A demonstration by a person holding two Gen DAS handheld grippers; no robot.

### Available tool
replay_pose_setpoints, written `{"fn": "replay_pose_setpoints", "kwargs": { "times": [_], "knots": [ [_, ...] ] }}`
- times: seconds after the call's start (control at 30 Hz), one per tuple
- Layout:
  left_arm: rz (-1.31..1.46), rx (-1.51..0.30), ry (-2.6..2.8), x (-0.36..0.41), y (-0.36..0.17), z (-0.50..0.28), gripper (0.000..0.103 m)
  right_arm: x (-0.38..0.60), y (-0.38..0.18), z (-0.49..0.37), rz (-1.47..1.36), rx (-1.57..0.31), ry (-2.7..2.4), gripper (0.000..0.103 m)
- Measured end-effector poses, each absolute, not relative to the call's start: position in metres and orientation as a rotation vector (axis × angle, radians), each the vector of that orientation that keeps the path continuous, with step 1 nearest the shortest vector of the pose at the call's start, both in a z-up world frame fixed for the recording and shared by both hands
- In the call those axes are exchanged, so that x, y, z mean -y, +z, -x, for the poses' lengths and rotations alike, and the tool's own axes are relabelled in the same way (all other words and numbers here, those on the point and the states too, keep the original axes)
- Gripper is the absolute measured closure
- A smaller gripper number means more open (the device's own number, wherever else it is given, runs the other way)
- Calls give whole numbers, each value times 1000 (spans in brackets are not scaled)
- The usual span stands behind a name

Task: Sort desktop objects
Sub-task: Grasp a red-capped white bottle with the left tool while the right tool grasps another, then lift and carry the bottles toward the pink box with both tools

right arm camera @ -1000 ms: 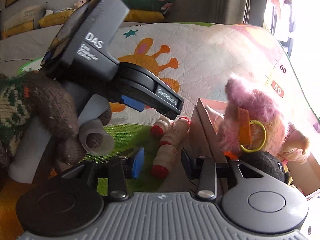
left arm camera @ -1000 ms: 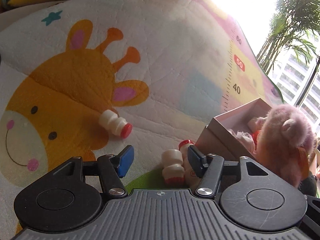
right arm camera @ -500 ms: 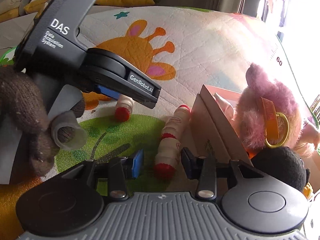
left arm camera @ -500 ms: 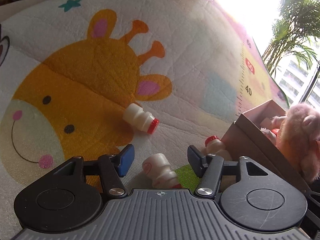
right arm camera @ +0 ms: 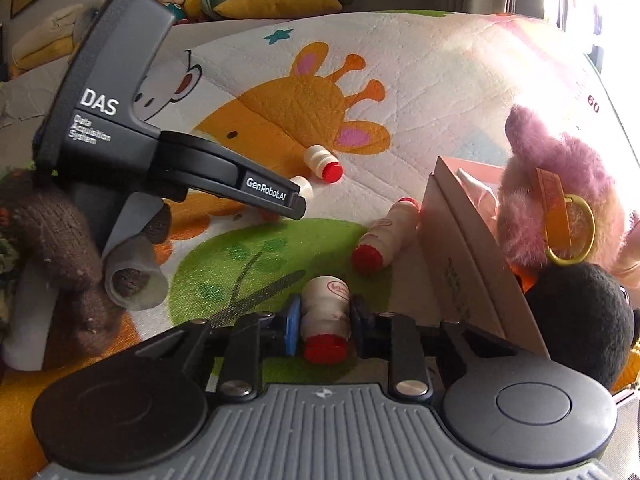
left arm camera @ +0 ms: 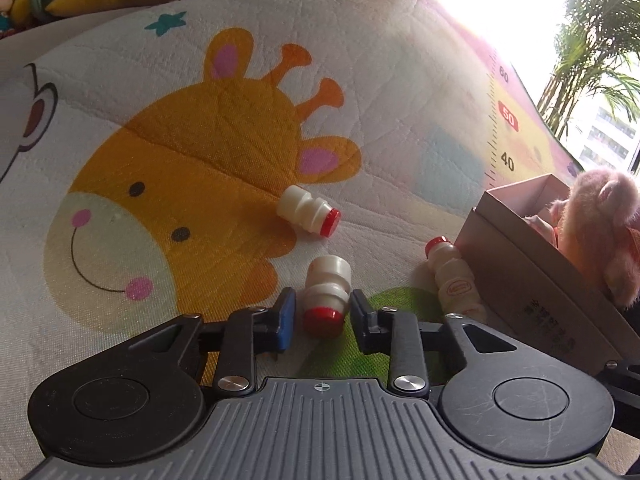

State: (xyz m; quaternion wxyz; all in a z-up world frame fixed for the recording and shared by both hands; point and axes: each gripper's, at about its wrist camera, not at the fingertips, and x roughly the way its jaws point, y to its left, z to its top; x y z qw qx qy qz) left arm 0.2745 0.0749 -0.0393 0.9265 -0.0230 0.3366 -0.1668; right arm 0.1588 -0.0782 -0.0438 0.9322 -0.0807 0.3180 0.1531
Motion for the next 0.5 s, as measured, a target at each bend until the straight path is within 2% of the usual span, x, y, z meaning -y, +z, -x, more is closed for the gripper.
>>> {"fn": "replay_pose_setpoints", "kwargs": {
  "times": [0.4,0.43,0.47,0.5],
  "knots": [
    [-17,-735,-344,-73,-32,-209,72,129,-41,-116,130,-665,449,78],
    [-12,-738,-347,-72,-31,-202,64,133,-42,-114,128,-665,448,78],
    [-12,-735,-345,-72,-31,-197,50,136,-43,-112,128,-666,445,78],
    [-15,-728,-339,-71,-30,-194,44,139,-44,-110,128,-665,443,78]
  ]
}}
